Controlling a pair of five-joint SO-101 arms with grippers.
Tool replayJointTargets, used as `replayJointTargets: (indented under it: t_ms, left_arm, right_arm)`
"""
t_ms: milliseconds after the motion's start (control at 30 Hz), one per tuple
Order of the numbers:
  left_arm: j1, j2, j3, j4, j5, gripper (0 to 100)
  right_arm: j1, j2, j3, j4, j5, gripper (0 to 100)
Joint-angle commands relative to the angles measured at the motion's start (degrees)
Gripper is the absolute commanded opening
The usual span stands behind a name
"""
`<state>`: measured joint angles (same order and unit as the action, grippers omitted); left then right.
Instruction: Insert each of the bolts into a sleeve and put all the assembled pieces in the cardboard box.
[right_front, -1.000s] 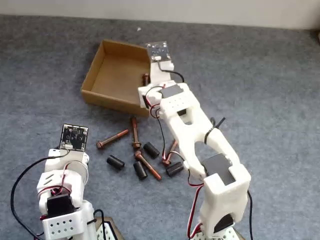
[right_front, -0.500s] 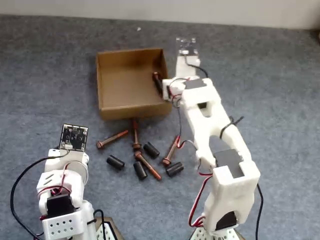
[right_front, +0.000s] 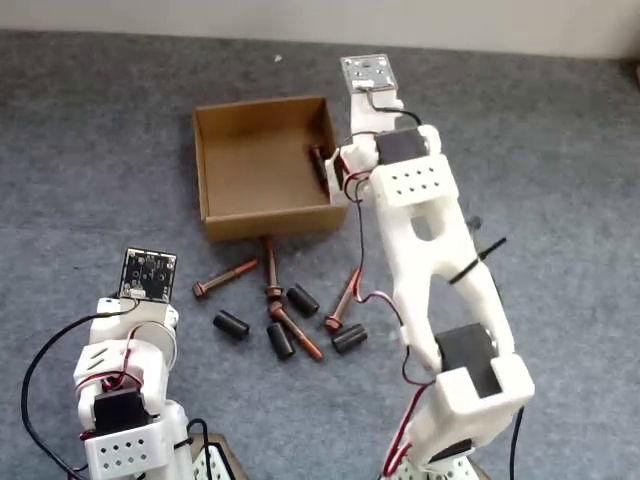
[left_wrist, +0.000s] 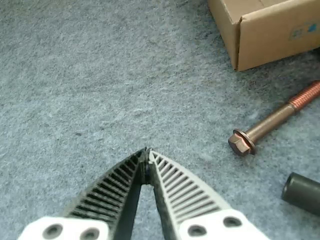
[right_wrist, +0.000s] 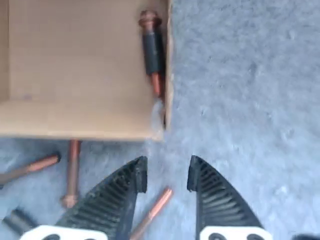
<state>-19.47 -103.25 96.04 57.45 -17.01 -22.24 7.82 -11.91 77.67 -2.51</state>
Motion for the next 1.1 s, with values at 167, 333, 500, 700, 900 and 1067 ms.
replayJointTargets:
  t_ms: [167, 333, 500, 700, 900, 1067]
  left_arm:
    - [0.75, -0.13, 1.19, -0.7, -0.44, 2]
    - [0.75, -0.13, 1.19, -0.7, -0.44, 2]
    - [0.75, -0.13, 1.19, -0.7, -0.44, 2]
    - [0.75, -0.13, 1.19, -0.7, -0.44, 2]
    - [0.75, -0.04, 1.19, -0.7, -0.44, 2]
    - [0.75, 0.04, 1.19, -0.7, -0.44, 2]
  right_arm:
    - [-8.22, -8.48, 11.03, 4.88, 2.02, 13.1]
    - [-16.22, -9.98, 20.35, 2.77, 6.15, 13.1]
    - [-18.51, -9.89, 30.02, -10.59, 6.24, 13.1]
    - [-20.44, -9.8, 37.93, -20.7, 6.59, 13.1]
    - [-20.35, -9.45, 40.57, -23.69, 12.66, 13.1]
    - [-20.35, -2.15, 40.22, -24.31, 12.84, 13.1]
